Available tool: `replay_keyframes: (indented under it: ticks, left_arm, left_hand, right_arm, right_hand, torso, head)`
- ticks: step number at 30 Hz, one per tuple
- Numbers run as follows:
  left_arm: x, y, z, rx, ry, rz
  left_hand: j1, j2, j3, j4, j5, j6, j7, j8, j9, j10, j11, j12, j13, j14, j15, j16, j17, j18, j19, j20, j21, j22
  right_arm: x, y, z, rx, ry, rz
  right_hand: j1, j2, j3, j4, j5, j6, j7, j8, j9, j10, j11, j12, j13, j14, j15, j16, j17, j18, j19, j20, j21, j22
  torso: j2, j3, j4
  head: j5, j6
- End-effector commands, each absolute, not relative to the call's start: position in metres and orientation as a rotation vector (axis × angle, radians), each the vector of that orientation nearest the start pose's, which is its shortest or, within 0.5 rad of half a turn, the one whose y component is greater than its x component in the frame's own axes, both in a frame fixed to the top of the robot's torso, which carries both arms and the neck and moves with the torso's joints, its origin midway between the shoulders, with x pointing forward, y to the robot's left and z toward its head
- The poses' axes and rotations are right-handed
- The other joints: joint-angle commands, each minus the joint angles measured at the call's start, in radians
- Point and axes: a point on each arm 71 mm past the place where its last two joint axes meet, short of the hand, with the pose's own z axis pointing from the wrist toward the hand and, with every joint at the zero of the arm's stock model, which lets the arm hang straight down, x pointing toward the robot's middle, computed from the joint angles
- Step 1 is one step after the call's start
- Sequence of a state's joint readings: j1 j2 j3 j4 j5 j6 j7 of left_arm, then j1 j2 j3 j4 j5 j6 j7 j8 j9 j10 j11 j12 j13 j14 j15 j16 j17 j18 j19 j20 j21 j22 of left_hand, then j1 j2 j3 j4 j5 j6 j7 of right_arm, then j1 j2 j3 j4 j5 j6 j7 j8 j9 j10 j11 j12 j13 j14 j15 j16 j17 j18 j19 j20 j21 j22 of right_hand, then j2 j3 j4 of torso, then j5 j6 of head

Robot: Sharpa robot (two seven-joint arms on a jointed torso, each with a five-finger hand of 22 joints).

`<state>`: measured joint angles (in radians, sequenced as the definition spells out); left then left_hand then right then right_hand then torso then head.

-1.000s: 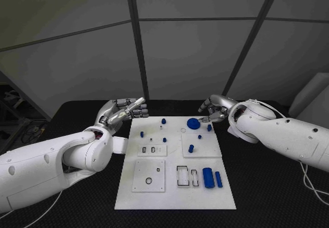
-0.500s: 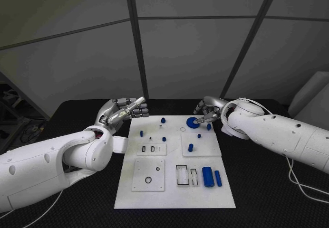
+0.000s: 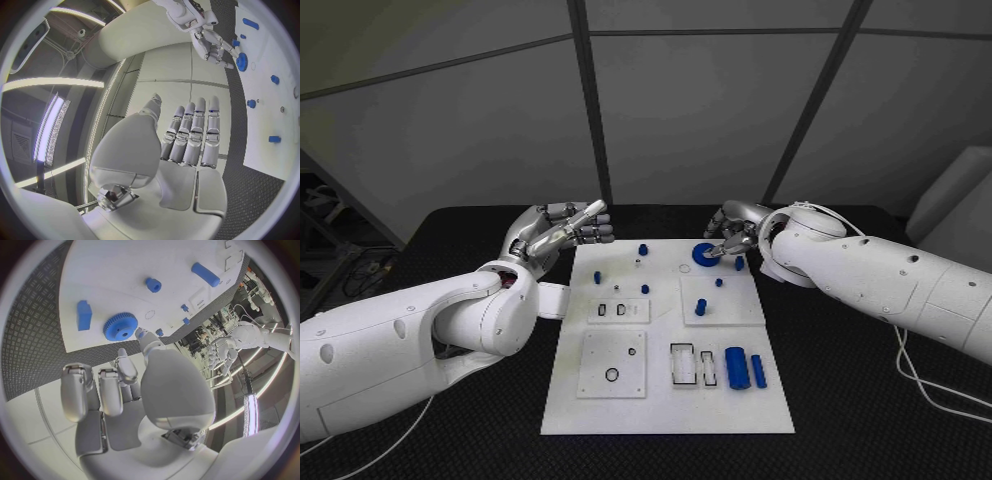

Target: Assemble the parts on the task board

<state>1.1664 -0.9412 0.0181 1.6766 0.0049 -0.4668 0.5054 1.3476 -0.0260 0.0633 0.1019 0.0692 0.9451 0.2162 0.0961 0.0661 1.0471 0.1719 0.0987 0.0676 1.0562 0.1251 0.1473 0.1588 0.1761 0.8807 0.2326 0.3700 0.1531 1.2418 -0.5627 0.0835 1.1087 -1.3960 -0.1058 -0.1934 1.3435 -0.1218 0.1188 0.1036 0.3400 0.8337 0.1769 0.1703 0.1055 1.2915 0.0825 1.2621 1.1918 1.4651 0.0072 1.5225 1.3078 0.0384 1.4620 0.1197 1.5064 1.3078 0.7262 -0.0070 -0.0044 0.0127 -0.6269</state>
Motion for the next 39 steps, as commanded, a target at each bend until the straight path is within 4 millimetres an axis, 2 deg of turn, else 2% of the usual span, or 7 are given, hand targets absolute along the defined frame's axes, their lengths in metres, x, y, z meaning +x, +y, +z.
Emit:
replay_keyframes:
  ticks: [1,23,29,33,39]
  left_arm:
    - [0.4649,0.2215,-0.1526,-1.086,1.233,-1.547]
    - [0.4651,0.2215,-0.1527,-1.087,1.232,-1.545]
    - [0.4646,0.2221,-0.1526,-1.088,1.234,-1.545]
    - [0.4646,0.2222,-0.1526,-1.088,1.235,-1.546]
    - [0.4649,0.2228,-0.1527,-1.089,1.235,-1.544]
  left_hand:
    - [-0.004,0.01,-0.001,-0.006,-0.004,0.008,0.002,-0.003,0.001,0.007,-0.003,-0.003,0.001,-0.002,0.004,-0.005,0.001,0.006,-0.001,0.005,-0.004,-0.001]
    - [-0.003,0.011,-0.001,-0.008,-0.004,0.009,0.002,-0.004,0.0,0.008,-0.003,-0.005,0.001,-0.002,0.004,-0.007,0.002,0.006,-0.002,0.005,-0.005,-0.002]
    - [-0.003,0.011,-0.001,-0.008,-0.004,0.009,0.002,-0.004,0.0,0.008,-0.003,-0.005,0.001,-0.002,0.004,-0.007,0.002,0.006,-0.002,0.005,-0.005,-0.002]
    - [-0.002,0.011,-0.001,-0.008,-0.004,0.009,0.002,-0.004,0.0,0.008,-0.003,-0.005,0.001,-0.002,0.004,-0.007,0.002,0.006,-0.002,0.005,-0.005,-0.002]
    - [-0.002,0.011,-0.001,-0.008,-0.004,0.009,0.002,-0.004,0.0,0.007,-0.003,-0.005,0.001,-0.002,0.004,-0.007,0.002,0.006,-0.002,0.005,-0.005,-0.002]
  right_arm:
    - [0.5757,-0.1828,-0.1616,-0.009,1.798,0.48]
    - [0.5787,-0.1797,-0.1671,-0.023,1.845,0.464]
    - [0.5787,-0.1789,-0.1683,-0.027,1.858,0.459]
    - [0.5789,-0.1794,-0.1692,-0.027,1.867,0.453]
    - [0.5794,-0.1807,-0.1699,-0.025,1.873,0.445]
  right_hand:
    - [0.013,0.002,-0.004,0.001,-0.001,-0.009,0.0,0.004,0.0,-0.001,0.007,0.004,0.001,0.084,0.009,0.006,0.162,-0.007,0.007,0.006,0.005,0.13]
    - [0.023,0.011,-0.001,0.001,-0.001,-0.007,-0.001,0.013,0.002,0.003,0.007,0.014,0.011,0.085,0.009,0.008,0.167,-0.007,0.006,0.007,0.005,0.129]
    - [0.025,0.013,0.0,0.001,0.001,-0.005,-0.001,0.015,0.002,0.002,0.007,0.013,0.011,0.085,0.009,0.008,0.167,-0.007,0.005,0.007,0.004,0.128]
    - [0.026,0.015,0.001,0.001,0.002,-0.004,-0.001,0.017,0.003,0.003,0.007,0.015,0.013,0.085,0.009,0.008,0.168,-0.007,0.005,0.008,0.004,0.128]
    - [0.031,0.021,0.005,0.0,0.004,-0.002,-0.002,0.022,0.003,0.002,0.006,0.016,0.015,0.085,0.009,0.009,0.169,-0.007,0.005,0.008,0.004,0.129]
  torso:
    - [-0.001,0.0006,-0.0009]
    - [0.0,0.0012,0.0012]
    - [0.001,0.0016,-0.0021]
    - [0.0,0.0021,0.0002]
    - [0.0,0.0021,-0.0003]
  head:
    - [0.0,-0.001]
    - [-0.002,-0.008]
    - [0.002,-0.009]
    - [0.0,-0.012]
    - [0.001,-0.013]
